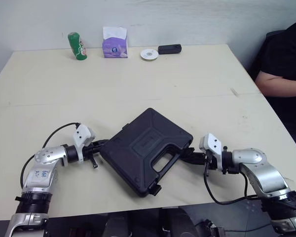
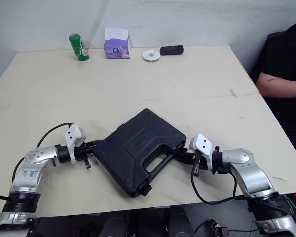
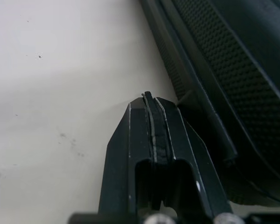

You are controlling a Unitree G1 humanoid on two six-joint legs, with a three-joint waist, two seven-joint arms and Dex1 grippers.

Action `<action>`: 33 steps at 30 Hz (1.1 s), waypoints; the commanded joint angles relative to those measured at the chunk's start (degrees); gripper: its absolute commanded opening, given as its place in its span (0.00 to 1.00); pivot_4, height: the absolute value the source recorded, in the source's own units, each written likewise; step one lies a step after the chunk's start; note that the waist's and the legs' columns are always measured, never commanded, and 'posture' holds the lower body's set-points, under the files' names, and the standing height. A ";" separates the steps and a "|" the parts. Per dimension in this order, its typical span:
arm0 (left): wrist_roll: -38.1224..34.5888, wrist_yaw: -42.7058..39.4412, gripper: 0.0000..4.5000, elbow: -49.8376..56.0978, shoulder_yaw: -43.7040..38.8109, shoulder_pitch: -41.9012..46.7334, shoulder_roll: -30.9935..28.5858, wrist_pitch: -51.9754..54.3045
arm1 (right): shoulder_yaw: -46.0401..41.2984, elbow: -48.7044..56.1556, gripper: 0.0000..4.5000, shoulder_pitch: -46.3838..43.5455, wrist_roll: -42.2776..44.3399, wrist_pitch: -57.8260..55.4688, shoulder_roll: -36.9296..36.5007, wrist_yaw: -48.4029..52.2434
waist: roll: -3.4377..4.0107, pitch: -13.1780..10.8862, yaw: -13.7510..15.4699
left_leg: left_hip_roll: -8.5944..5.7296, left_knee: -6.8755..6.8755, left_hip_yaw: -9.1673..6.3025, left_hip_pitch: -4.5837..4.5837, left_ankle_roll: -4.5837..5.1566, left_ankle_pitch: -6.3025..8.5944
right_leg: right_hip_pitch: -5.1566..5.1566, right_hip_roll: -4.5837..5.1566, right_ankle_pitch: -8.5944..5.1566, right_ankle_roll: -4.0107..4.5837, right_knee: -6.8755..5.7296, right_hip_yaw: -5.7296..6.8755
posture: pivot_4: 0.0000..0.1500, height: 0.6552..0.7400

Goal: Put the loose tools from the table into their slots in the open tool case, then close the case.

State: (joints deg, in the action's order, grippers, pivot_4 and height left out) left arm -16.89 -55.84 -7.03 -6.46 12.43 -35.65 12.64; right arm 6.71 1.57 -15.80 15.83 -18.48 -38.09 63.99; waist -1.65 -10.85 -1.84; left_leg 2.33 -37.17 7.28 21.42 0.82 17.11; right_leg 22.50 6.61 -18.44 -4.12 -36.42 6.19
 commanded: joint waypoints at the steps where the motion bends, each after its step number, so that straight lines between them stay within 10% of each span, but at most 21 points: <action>1: -2.07 -0.04 0.00 4.48 -2.06 -2.65 -1.24 0.58 | 0.17 -1.90 0.02 -1.49 -1.43 1.61 0.29 -1.14 | 0.04 -0.02 0.10 | 0.00 0.00 0.00 0.00 0.00 0.00 | 0.00 0.00 0.00 0.00 0.00 0.00 | 1.00 1.00; 8: -9.65 2.17 0.00 19.71 -9.84 -4.84 -5.63 7.53 | -6.28 0.80 0.02 3.35 -0.34 5.58 -1.21 -4.14 | 0.08 -0.06 0.76 | 0.00 0.00 -0.11 0.11 -0.01 0.03 | 0.02 0.04 0.00 0.01 0.08 0.05 | 1.00 1.00; 14: -13.91 2.85 0.00 26.94 0.67 12.23 -5.71 18.80 | -12.88 6.36 0.02 10.89 4.51 3.60 -1.32 -6.09 | 0.31 -0.11 2.69 | -0.16 -0.02 -0.18 0.15 -0.04 0.03 | -0.11 0.13 0.06 -0.08 0.23 0.09 | 1.00 1.00; 24: 1.36 5.07 0.00 3.64 24.36 35.21 13.79 13.96 | -17.98 13.13 0.02 17.70 9.11 0.55 -0.37 -10.46 | 0.33 -0.11 3.34 | -0.23 -0.10 0.05 0.17 0.15 -0.13 | -0.05 -0.17 0.11 -0.15 0.24 -0.02 | 1.00 1.00; 33: 10.11 5.83 0.00 -10.20 32.24 36.02 23.60 10.96 | -18.18 17.86 0.02 22.40 9.56 0.61 0.02 -12.43 | 0.32 -0.11 3.18 | -0.20 -0.11 0.03 0.22 0.23 -0.15 | -0.02 -0.13 0.14 -0.21 0.33 -0.07 | 1.00 1.00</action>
State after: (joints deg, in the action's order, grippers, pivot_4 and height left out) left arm -9.37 -48.92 -15.27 23.11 49.37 -12.03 23.48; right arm -9.90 16.80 6.00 24.17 -18.05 -38.02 51.97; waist -1.33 -10.96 1.34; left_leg 2.14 -37.31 7.30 21.64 1.04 16.96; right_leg 22.45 6.48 -18.30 -4.33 -36.09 6.14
